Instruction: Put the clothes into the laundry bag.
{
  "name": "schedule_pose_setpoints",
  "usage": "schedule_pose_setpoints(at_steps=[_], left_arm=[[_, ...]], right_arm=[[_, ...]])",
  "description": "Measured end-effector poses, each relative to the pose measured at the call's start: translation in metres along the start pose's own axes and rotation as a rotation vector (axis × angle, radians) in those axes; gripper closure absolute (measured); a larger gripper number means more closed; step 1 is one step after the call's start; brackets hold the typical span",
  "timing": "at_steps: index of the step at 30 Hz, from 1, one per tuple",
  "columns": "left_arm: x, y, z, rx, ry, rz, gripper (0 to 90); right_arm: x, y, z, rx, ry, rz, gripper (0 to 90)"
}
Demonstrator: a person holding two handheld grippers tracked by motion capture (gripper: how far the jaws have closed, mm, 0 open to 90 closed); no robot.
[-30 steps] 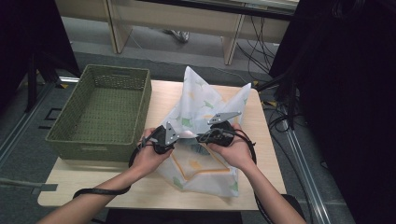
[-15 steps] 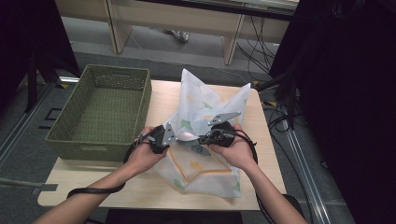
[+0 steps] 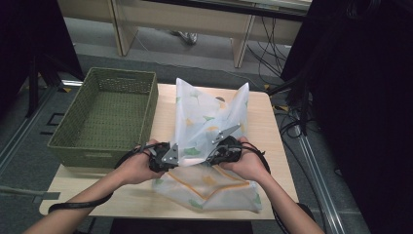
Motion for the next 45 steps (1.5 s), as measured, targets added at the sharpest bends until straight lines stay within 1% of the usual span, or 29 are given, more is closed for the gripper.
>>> schedule_pose_setpoints(at_steps=[1,4,5,6,7,8,9,12,14,18,21,22,24,26,27,29,30,32,33,36,37,38,39,40,41,42,43,44,45], left_arm=[[0.003,0.000,0.001,-0.023,-0.008,0.016,88.7],[0.012,0.000,0.002,-0.044,-0.031,0.052,88.6],[0.013,-0.001,0.001,-0.046,-0.051,0.055,88.5],[0.018,-0.002,0.002,-0.050,-0.033,0.065,88.3],[0.021,-0.002,0.003,-0.062,-0.030,0.075,88.2],[0.023,-0.003,0.004,-0.071,-0.036,0.084,88.1],[0.026,-0.006,0.005,-0.077,-0.052,0.103,88.0],[0.032,-0.009,0.008,-0.108,-0.070,0.126,86.6],[0.035,-0.009,0.009,-0.104,-0.064,0.147,84.2],[0.036,-0.003,0.010,-0.084,-0.033,0.173,74.8],[0.034,0.003,0.006,-0.028,0.004,0.198,67.6],[0.033,0.006,0.004,-0.006,0.029,0.200,66.7],[0.030,0.009,-0.001,0.032,0.065,0.204,64.7],[0.028,0.008,-0.005,0.063,0.097,0.183,63.1],[0.027,0.007,-0.006,0.065,0.102,0.181,62.8],[0.026,0.002,-0.008,0.070,0.119,0.168,60.9],[0.027,0.000,-0.009,0.071,0.125,0.167,60.0],[0.028,-0.004,-0.009,0.077,0.141,0.158,59.3],[0.028,-0.006,-0.009,0.071,0.139,0.154,58.9],[0.034,-0.012,-0.009,0.055,0.131,0.155,59.0],[0.035,-0.014,-0.009,0.050,0.126,0.153,59.7],[0.037,-0.017,-0.008,0.038,0.117,0.146,59.9],[0.037,-0.020,-0.008,0.026,0.105,0.131,60.4],[0.037,-0.025,-0.008,0.017,0.076,0.134,62.2],[0.036,-0.027,-0.006,0.001,0.071,0.095,65.8],[0.035,-0.029,-0.006,-0.010,0.069,0.086,69.1],[0.034,-0.032,-0.004,-0.029,0.056,0.076,72.6],[0.033,-0.034,-0.003,-0.044,0.047,0.077,75.4],[0.034,-0.038,-0.004,-0.040,0.026,0.099,78.3]], right_arm=[[-0.001,-0.002,0.003,-0.011,0.003,-0.012,89.8],[-0.002,-0.009,0.012,-0.052,0.009,-0.019,89.6],[-0.005,-0.012,0.015,-0.078,-0.021,-0.022,89.5],[-0.005,-0.015,0.018,-0.087,-0.004,-0.028,89.4],[-0.008,-0.017,0.021,-0.111,-0.036,-0.025,89.4],[-0.005,-0.020,0.023,-0.108,0.013,-0.023,89.4],[-0.005,-0.022,0.025,-0.114,0.013,-0.022,89.4],[-0.006,-0.025,0.031,-0.143,0.022,-0.020,89.5],[-0.006,-0.027,0.034,-0.157,0.027,-0.011,89.5],[-0.008,-0.027,0.039,-0.171,0.027,-0.020,89.6],[-0.007,-0.028,0.042,-0.178,0.023,-0.018,89.6],[-0.006,-0.028,0.042,-0.181,0.026,-0.015,89.6],[-0.006,-0.029,0.044,-0.189,0.032,-0.011,89.5],[-0.006,-0.029,0.045,-0.202,0.038,-0.012,89.3],[-0.007,-0.029,0.045,-0.207,0.040,-0.015,88.2],[-0.010,-0.027,0.045,-0.215,0.045,-0.045,79.2],[-0.011,-0.024,0.044,-0.198,0.049,-0.045,73.5],[-0.012,-0.017,0.040,-0.147,0.036,-0.027,67.5],[-0.012,-0.013,0.039,-0.125,0.029,-0.027,66.3],[-0.009,0.002,0.040,-0.084,0.011,0.012,64.4],[-0.012,0.008,0.041,-0.084,-0.046,0.015,64.5],[-0.008,0.010,0.042,-0.056,-0.005,0.022,64.9],[-0.007,0.017,0.043,-0.033,-0.012,0.027,65.5],[-0.007,0.023,0.045,-0.020,-0.034,0.030,66.1],[-0.005,0.027,0.047,-0.010,-0.047,0.042,67.4],[-0.002,0.030,0.050,-0.003,-0.035,0.055,70.4],[-0.001,0.031,0.053,-0.010,-0.043,0.057,71.9],[0.001,0.031,0.057,-0.027,-0.042,0.057,72.6],[0.001,0.029,0.061,-0.044,-0.056,0.054,73.6]])
Point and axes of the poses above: each handheld gripper's, and its own axes: y roughly backward along the jaws, z roughly out of its underside, x roughly to its right, the point moved 5 cm from there along -y, roughly forward along the jaws, and after that the axes turned 10 degrees about y, right-handed, at the moved point
